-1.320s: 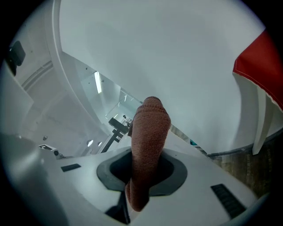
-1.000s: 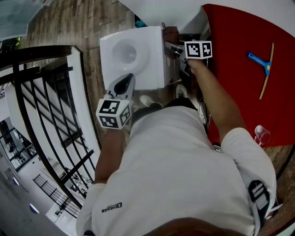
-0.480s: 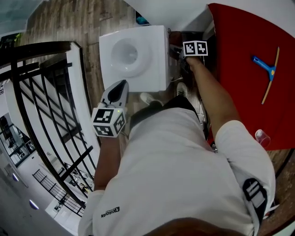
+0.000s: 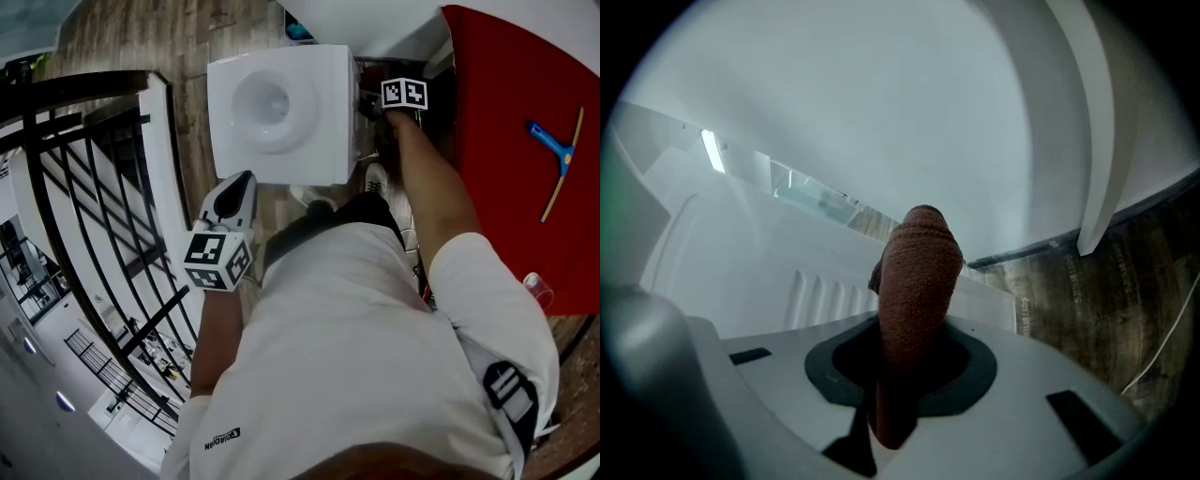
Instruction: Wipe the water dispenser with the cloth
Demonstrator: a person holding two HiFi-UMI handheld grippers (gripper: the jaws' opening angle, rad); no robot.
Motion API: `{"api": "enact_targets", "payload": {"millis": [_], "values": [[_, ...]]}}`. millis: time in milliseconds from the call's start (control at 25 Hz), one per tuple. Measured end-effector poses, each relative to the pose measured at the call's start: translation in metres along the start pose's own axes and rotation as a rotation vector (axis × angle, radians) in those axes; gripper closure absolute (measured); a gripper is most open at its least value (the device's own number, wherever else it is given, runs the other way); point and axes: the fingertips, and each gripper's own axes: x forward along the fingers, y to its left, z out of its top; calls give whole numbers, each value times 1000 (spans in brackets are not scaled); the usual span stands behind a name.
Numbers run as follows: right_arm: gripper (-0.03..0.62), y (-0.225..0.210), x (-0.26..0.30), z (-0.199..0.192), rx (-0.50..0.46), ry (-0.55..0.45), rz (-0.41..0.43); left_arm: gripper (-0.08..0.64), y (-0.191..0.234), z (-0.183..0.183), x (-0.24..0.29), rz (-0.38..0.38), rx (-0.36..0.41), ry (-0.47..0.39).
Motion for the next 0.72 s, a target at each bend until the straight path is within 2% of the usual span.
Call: {"api": "enact_targets", "payload": {"millis": [200, 360, 720], "values": [[522, -2, 0, -2, -27, 10, -40, 559, 4, -4, -7, 10, -12, -9], [522, 4, -10, 0, -39, -22, -53, 558, 6, -10, -9, -5, -24, -27], [522, 43, -89, 3, -69, -181, -30, 558, 12, -1, -11, -85, -5, -112]]}}
